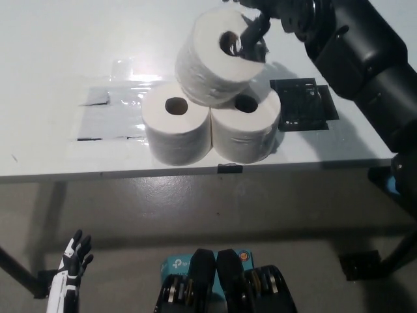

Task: A few rolls of toilet paper are kept infront of the robot and the robot uses its right hand to lift one of the rolls and and places it on top of the other rolls to stack it.

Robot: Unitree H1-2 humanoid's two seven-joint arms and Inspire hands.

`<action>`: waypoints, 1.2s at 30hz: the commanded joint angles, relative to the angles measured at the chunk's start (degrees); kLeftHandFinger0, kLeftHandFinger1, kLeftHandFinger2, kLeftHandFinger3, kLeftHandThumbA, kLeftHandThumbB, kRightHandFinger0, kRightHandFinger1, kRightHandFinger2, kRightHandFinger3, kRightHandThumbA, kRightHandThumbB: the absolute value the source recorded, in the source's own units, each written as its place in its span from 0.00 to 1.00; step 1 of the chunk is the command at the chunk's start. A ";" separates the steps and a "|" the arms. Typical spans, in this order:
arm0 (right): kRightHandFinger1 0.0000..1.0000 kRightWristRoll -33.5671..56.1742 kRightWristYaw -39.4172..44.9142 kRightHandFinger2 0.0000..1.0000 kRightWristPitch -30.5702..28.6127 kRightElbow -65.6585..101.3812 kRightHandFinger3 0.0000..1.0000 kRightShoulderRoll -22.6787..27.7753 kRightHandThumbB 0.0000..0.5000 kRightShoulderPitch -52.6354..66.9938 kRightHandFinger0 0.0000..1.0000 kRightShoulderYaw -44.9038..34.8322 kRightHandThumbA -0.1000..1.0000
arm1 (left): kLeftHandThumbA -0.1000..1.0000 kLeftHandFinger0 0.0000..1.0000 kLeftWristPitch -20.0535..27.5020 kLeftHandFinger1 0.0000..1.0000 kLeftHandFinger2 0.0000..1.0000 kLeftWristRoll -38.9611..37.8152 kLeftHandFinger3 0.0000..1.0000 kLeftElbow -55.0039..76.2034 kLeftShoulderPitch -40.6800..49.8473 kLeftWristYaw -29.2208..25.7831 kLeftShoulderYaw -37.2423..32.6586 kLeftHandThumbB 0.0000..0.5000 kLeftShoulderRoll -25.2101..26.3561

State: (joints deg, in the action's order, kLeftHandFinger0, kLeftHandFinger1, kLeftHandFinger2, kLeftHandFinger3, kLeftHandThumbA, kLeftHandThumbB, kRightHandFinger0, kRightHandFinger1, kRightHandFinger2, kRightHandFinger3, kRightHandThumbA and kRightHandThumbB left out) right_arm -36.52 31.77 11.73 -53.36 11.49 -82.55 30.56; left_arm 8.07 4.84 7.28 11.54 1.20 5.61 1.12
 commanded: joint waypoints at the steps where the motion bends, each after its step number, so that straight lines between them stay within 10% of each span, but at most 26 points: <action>1: 1.00 1.30 -1.48 1.00 -0.95 -0.21 1.00 -0.04 0.79 -7.45 1.00 -1.92 0.94 | 1.00 1.00 2.02 1.00 1.00 -0.36 1.00 0.32 -0.21 -0.78 0.03 0.00 0.76; 17: 1.00 3.60 0.21 1.00 0.39 1.46 1.00 2.95 0.73 -11.53 1.00 -5.30 0.87 | 1.00 1.00 3.36 1.00 1.00 -0.29 1.00 -0.45 -0.57 -1.30 -0.39 0.00 0.37; 26: 1.00 12.11 -1.56 1.00 7.53 52.07 1.00 16.10 0.57 9.35 1.00 -27.40 0.98 | 1.00 1.00 1.75 1.00 1.00 -1.77 1.00 0.69 -1.35 -1.05 0.32 0.00 0.56; 33: 1.00 33.27 -4.66 1.00 12.74 94.95 1.00 11.93 0.63 37.88 1.00 -48.88 1.00 | 1.00 1.00 2.36 1.00 1.00 -3.61 1.00 -1.13 -2.55 -0.27 0.57 0.04 0.95; 36: 1.00 48.30 -12.92 1.00 9.77 103.90 1.00 6.43 0.57 52.65 1.00 -52.28 0.83 | 1.00 1.00 2.02 1.00 1.00 -4.00 1.00 -1.44 -2.15 0.19 0.67 0.03 1.34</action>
State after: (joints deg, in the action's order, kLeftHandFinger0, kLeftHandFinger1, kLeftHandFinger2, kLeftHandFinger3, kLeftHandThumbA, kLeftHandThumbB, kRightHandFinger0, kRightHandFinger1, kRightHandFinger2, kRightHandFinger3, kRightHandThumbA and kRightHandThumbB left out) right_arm -28.86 31.85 14.53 -15.99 18.67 -59.45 10.12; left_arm 8.18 4.32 5.30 10.62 1.31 5.60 1.67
